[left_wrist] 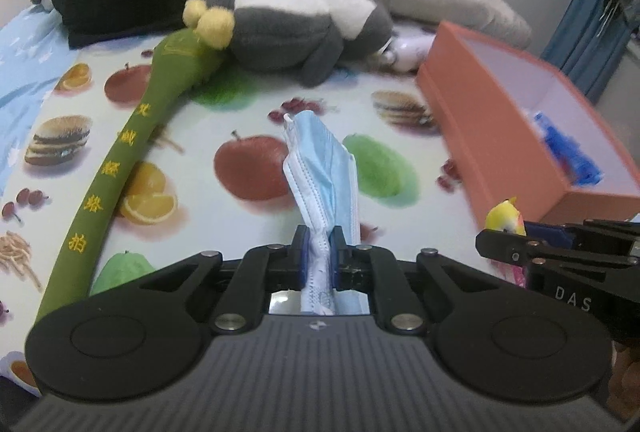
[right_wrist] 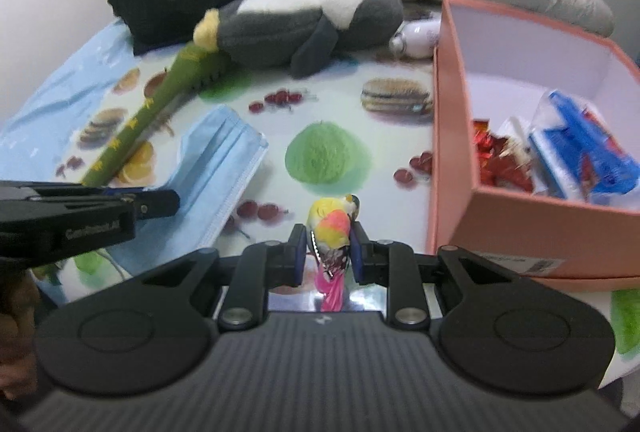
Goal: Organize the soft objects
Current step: 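Lift and carry the face mask and toy bird with both tools over the shoebox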
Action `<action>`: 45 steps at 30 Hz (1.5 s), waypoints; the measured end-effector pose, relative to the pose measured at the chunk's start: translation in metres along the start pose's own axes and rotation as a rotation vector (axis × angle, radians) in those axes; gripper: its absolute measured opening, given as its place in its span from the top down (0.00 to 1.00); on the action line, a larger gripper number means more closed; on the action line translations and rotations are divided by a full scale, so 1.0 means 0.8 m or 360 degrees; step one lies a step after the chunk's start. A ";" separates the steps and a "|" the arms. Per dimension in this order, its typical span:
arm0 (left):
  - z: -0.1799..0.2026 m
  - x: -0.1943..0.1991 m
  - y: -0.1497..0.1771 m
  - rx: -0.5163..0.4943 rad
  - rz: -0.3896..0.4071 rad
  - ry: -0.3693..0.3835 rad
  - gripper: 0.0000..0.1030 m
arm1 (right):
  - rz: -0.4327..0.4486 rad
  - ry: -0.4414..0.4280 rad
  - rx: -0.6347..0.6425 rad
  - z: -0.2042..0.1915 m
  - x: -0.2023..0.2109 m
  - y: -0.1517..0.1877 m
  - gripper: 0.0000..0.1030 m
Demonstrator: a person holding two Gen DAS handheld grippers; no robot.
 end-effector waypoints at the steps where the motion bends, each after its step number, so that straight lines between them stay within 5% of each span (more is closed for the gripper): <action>1: 0.003 0.007 -0.002 -0.0002 0.0016 0.0017 0.88 | 0.0021 0.0003 -0.0007 0.000 0.010 -0.001 0.75; 18: 0.090 0.141 -0.025 -0.0177 0.0233 0.0264 0.88 | 0.0328 0.0079 -0.0149 0.026 0.162 0.002 0.75; 26: 0.149 0.160 -0.047 -0.0234 0.0293 0.0373 0.88 | 0.0406 0.0128 -0.0219 0.065 0.200 -0.005 0.75; 35: 0.222 0.107 -0.093 -0.0294 0.0226 0.0421 0.88 | 0.0361 0.0205 -0.0363 0.149 0.191 -0.023 0.75; 45: 0.297 -0.014 -0.161 -0.0365 0.0052 0.0423 0.88 | 0.0238 0.0249 -0.0480 0.250 0.133 -0.056 0.75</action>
Point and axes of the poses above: each gripper's, at about its wrist camera, not at the fingertips, and x roughly against the way its jaws point, z to its right, y to its underside, the point moved 1 cm from there along -x, roughly the way its jaws point, and after that the axes turned 4 degrees about -z, right-handed, at the moved point
